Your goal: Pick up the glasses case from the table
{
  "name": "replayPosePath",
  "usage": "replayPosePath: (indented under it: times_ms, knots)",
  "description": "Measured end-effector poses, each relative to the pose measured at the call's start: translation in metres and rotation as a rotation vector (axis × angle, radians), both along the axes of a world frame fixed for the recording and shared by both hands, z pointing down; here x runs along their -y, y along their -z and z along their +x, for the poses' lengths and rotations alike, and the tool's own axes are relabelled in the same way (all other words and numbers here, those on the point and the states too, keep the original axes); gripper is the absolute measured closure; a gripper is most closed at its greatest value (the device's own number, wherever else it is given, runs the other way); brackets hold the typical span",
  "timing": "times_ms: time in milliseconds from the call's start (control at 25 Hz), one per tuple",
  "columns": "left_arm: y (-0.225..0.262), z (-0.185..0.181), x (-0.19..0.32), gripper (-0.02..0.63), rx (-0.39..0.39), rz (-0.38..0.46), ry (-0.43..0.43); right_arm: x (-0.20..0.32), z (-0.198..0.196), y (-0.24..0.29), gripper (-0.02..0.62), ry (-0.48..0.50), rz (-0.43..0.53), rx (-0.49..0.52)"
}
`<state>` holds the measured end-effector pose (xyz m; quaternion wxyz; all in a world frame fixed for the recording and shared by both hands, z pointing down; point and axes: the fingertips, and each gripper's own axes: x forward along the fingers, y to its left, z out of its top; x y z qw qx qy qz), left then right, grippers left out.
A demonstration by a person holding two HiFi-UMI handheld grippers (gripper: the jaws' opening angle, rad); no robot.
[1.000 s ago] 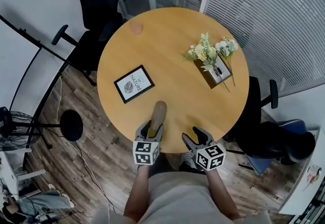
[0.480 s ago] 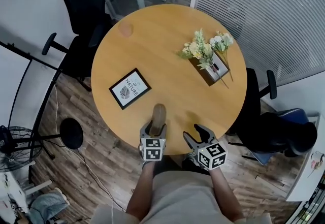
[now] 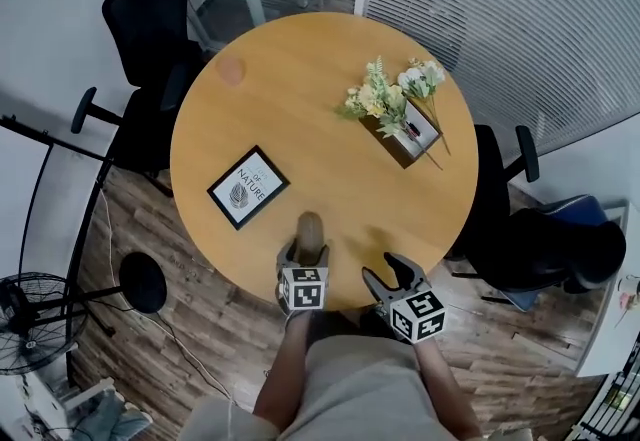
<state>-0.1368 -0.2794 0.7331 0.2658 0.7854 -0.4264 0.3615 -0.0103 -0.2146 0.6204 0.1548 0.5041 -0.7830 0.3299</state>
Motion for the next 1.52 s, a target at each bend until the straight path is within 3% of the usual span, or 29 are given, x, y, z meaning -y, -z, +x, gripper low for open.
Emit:
replayPosePath:
  times_ms: [400, 760, 1120, 1520]
  knots:
    - [-0.027, -0.001, -0.001, 0.305, 0.083, -0.043, -0.032, -0.006, -0.005, -0.005, 0.364, -0.035, -0.021, -0.003]
    - [-0.028, -0.023, 0.005, 0.308, 0.05, -0.056, -0.046, -0.004, -0.033, -0.014, 0.364, -0.014, -0.049, 0.02]
    - [-0.022, -0.032, 0.01, 0.333, 0.135, 0.014, -0.185, -0.008, -0.053, -0.018, 0.364, -0.029, -0.061, 0.026]
    - [-0.022, -0.028, 0.015, 0.356, 0.117, 0.018, -0.248, -0.015, -0.048, -0.022, 0.364, -0.089, -0.052, 0.025]
